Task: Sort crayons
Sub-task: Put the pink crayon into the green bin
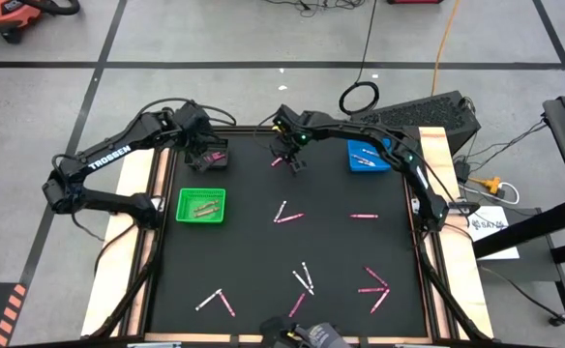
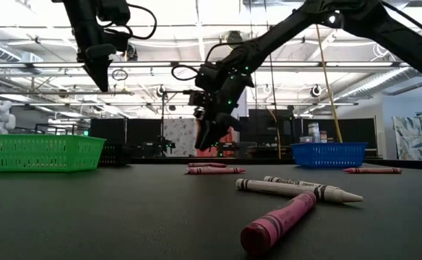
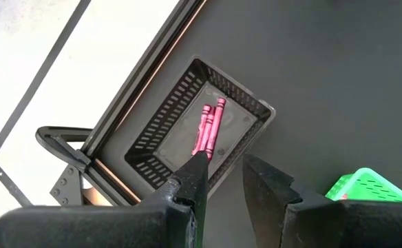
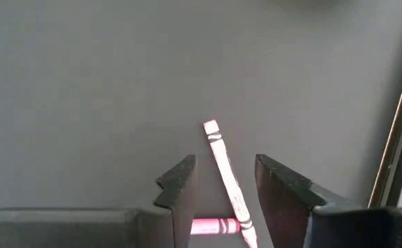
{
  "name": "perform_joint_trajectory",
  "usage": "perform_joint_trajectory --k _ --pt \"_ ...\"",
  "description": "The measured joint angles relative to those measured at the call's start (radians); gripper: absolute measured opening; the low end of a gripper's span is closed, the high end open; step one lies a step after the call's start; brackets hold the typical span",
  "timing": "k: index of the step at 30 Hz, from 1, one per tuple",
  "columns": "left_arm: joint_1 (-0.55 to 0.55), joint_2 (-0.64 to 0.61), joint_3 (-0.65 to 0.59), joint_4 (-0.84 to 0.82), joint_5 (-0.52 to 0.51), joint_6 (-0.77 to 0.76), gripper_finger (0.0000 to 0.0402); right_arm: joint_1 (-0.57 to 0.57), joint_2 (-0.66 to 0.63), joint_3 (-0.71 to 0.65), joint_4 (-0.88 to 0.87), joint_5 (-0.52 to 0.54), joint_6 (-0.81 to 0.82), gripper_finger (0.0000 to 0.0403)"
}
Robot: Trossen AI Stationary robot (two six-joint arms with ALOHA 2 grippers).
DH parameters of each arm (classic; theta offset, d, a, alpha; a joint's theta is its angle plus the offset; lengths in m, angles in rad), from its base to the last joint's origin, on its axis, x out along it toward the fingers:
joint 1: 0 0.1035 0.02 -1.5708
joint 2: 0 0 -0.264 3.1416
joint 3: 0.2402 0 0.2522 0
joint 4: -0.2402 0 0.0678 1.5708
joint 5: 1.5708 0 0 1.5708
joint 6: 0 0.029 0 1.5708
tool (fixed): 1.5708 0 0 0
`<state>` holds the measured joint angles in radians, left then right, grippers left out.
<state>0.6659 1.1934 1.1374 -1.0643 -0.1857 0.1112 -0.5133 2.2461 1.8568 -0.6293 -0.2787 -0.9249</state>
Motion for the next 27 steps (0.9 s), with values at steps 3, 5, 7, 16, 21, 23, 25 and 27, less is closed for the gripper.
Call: perform_joint_trajectory --k 3,5,7,16,21,23,25,27 --pt "0.000 0.000 0.000 0.000 0.000 0.000 0.0089 0.000 0.018 0.000 0.033 0.008 0.018 0.0135" --pt "0.000 0.000 0.000 0.000 0.000 0.000 0.0089 0.000 0.034 0.000 0.040 0.012 0.020 0.0135" --pt "0.000 0.000 0.000 0.001 0.000 0.000 0.0089 0.000 0.045 0.000 0.031 0.014 0.020 0.0135" --pt "0.000 0.000 0.000 0.002 0.000 0.000 0.0089 -0.006 0.044 0.000 0.011 0.017 0.020 0.0135" --pt "0.000 0.000 0.000 0.004 0.000 -0.002 0.0089 -0.021 0.044 0.000 0.011 0.018 0.007 0.0135" --pt "0.000 0.000 0.000 0.005 0.000 -0.002 0.0089 -0.029 0.044 0.000 0.011 0.017 0.007 0.0135" --pt "0.000 0.000 0.000 0.008 0.000 -0.002 0.0089 -0.035 0.044 0.000 0.004 0.015 0.012 0.0134" --pt "0.000 0.000 0.000 0.009 0.000 -0.002 0.0089 -0.038 0.044 -0.001 -0.006 0.014 0.011 0.0130"
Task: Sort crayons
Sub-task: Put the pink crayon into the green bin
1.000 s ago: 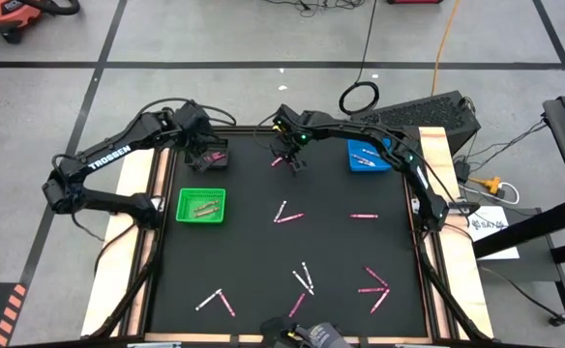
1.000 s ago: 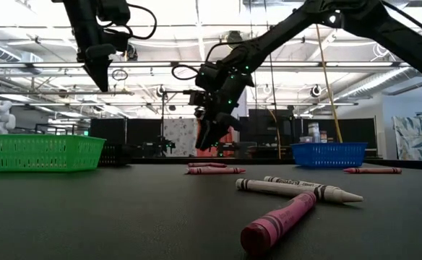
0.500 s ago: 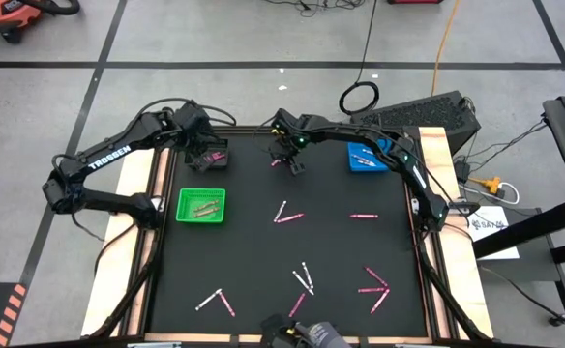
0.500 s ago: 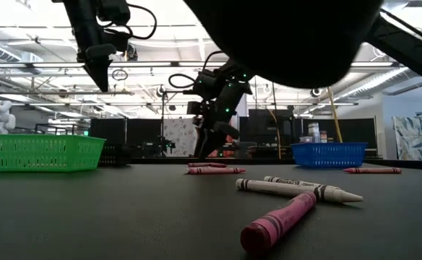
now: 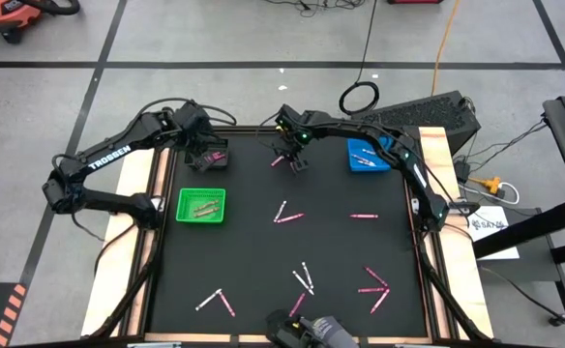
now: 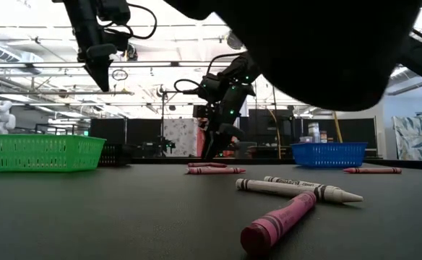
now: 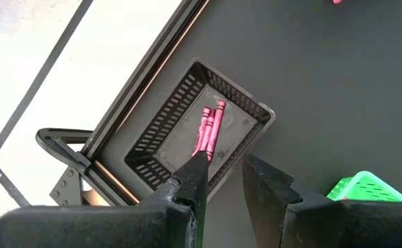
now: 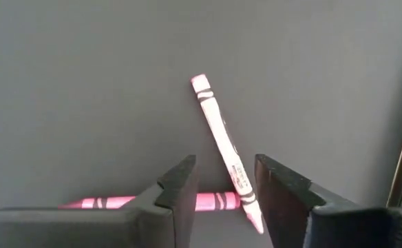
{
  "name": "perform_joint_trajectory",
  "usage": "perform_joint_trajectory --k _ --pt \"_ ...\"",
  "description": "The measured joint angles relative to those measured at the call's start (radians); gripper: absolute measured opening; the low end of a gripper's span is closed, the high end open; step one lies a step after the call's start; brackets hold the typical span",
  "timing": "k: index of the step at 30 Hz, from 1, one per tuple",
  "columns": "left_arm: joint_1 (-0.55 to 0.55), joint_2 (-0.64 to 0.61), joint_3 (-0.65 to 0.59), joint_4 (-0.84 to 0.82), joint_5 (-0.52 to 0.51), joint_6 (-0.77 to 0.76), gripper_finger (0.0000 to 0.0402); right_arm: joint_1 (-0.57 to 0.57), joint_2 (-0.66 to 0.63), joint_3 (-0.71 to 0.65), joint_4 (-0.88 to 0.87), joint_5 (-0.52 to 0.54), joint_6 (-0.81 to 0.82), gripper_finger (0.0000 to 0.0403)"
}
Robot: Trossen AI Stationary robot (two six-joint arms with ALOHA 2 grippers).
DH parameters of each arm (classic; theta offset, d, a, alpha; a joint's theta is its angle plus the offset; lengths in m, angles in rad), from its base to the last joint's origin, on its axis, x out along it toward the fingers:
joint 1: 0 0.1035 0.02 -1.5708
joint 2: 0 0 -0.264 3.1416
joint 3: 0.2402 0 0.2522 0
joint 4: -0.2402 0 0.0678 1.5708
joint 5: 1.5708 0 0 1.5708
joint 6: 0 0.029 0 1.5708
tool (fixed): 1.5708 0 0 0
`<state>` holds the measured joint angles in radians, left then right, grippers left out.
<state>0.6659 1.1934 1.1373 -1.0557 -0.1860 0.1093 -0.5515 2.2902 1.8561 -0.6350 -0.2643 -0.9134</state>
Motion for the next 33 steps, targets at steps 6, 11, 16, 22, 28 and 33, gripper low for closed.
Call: perform_joint_trajectory --k 6,11,16,22,28,33 --pt "0.000 0.000 0.000 0.000 0.000 0.000 0.0089 -0.004 -0.004 0.000 -0.035 0.005 0.009 0.0111" --pt "0.000 0.000 0.000 0.000 0.000 0.000 0.0089 -0.003 -0.012 0.072 -0.133 0.024 0.031 0.0106" --pt "0.000 0.000 0.000 0.000 0.000 0.000 0.0089 0.006 -0.013 0.133 -0.156 -0.004 0.118 0.0106" --pt "0.000 0.000 0.000 0.001 0.000 0.000 0.0089 0.047 -0.013 0.150 -0.122 0.025 0.360 0.0106" --pt "0.000 0.000 0.000 0.001 0.000 0.000 0.0089 0.047 -0.013 0.150 -0.043 0.029 0.712 0.0106" --pt "0.000 0.005 0.000 0.028 0.027 0.004 0.0089 0.048 -0.020 0.150 -0.125 0.029 0.670 0.0106"
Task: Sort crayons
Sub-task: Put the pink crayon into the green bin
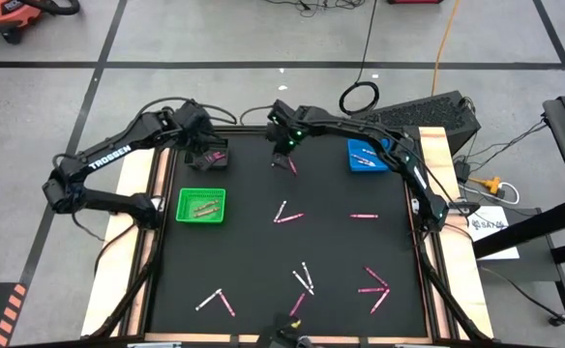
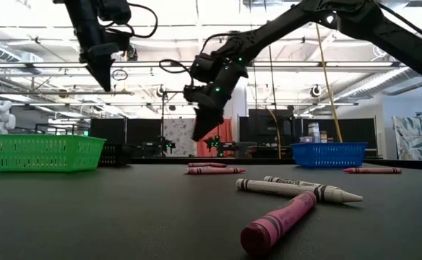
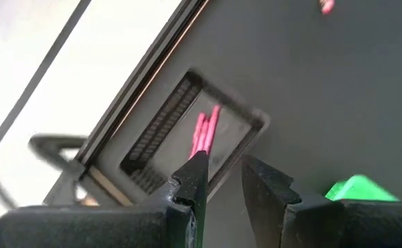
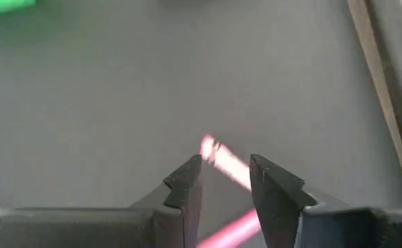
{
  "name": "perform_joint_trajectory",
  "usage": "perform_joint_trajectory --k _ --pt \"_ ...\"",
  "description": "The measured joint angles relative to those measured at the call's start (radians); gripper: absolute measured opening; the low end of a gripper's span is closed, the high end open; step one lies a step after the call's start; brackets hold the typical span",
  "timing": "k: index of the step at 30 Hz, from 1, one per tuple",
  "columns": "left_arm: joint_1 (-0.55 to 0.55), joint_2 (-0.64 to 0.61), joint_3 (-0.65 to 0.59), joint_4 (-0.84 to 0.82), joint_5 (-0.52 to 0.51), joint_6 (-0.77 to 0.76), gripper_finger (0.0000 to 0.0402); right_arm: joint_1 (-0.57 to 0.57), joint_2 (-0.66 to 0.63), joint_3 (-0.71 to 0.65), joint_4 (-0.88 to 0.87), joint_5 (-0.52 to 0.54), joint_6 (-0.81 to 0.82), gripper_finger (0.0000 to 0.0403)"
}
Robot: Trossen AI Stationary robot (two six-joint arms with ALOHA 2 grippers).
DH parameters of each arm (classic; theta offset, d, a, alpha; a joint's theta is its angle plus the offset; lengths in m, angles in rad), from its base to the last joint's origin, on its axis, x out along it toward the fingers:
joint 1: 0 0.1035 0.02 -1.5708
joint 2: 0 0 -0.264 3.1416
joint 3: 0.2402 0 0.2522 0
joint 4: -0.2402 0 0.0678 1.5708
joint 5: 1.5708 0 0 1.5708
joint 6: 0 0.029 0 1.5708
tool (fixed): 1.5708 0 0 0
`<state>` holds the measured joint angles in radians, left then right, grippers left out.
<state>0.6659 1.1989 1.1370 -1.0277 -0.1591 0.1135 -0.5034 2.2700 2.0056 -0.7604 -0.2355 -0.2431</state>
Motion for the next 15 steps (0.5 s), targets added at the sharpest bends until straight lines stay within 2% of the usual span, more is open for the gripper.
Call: perform_joint_trajectory --k 2,7,15 --pt "-0.002 0.013 0.000 0.056 0.030 0.000 0.0089 0.000 -0.018 0.000 -0.090 0.035 -0.086 0.0106" --pt "-0.030 0.083 0.000 0.172 0.091 0.028 0.0089 -0.005 -0.123 0.000 -0.291 0.234 -0.176 0.0106" --pt "-0.095 0.276 0.000 0.336 0.121 0.023 0.0089 -0.048 -0.358 0.000 -0.343 0.261 -0.131 0.0106"
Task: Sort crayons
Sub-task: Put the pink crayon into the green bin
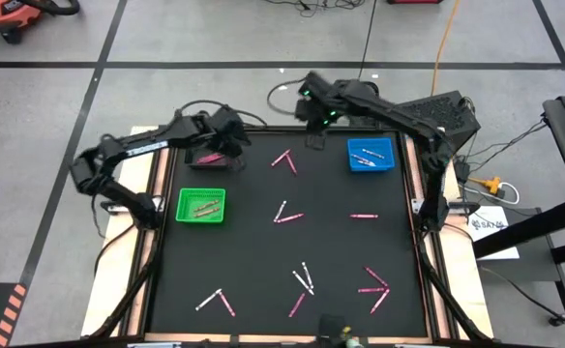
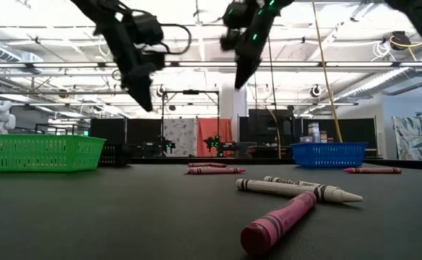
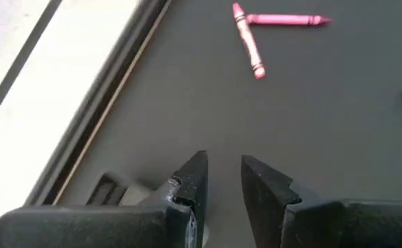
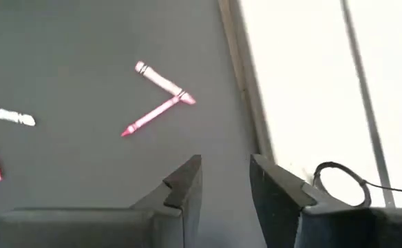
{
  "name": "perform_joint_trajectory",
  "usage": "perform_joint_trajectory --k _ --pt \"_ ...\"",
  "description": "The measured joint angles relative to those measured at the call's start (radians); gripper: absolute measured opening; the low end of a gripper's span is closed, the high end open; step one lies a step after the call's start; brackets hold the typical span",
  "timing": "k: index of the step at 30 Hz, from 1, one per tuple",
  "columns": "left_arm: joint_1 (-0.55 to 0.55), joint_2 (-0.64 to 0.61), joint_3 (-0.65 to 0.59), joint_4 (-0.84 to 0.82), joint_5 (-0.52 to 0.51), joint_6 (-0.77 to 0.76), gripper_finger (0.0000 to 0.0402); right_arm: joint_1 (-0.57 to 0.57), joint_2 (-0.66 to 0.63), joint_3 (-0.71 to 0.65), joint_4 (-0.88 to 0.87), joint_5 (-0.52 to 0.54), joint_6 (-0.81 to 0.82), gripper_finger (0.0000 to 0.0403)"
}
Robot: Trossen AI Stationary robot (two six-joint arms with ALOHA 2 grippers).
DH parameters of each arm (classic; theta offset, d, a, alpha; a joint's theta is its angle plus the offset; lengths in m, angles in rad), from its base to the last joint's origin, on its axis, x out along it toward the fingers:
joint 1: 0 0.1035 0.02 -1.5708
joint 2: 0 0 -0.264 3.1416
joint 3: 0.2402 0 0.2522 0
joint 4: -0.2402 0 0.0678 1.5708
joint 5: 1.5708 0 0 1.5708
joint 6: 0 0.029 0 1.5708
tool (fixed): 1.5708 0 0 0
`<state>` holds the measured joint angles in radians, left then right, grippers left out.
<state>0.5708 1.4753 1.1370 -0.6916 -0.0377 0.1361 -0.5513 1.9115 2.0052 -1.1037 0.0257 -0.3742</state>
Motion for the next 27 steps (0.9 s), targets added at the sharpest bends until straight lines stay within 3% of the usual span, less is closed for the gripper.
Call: perform_joint_trajectory --k 8,11,20,27 --pt "-0.046 0.152 0.000 0.194 0.047 -0.039 0.0089 -0.032 -0.130 0.000 0.002 0.000 0.073 0.0106" --pt "-0.056 0.198 0.000 0.250 0.091 -0.053 0.0089 -0.038 -0.137 0.000 -0.001 0.000 0.074 0.0106" --pt "-0.069 0.288 0.000 0.460 0.096 -0.105 0.0089 -0.042 -0.129 0.000 0.002 0.000 0.070 0.0106" --pt "-0.068 0.355 0.001 0.530 0.100 -0.132 0.0089 -0.043 -0.127 0.000 0.002 0.000 0.073 0.0106"
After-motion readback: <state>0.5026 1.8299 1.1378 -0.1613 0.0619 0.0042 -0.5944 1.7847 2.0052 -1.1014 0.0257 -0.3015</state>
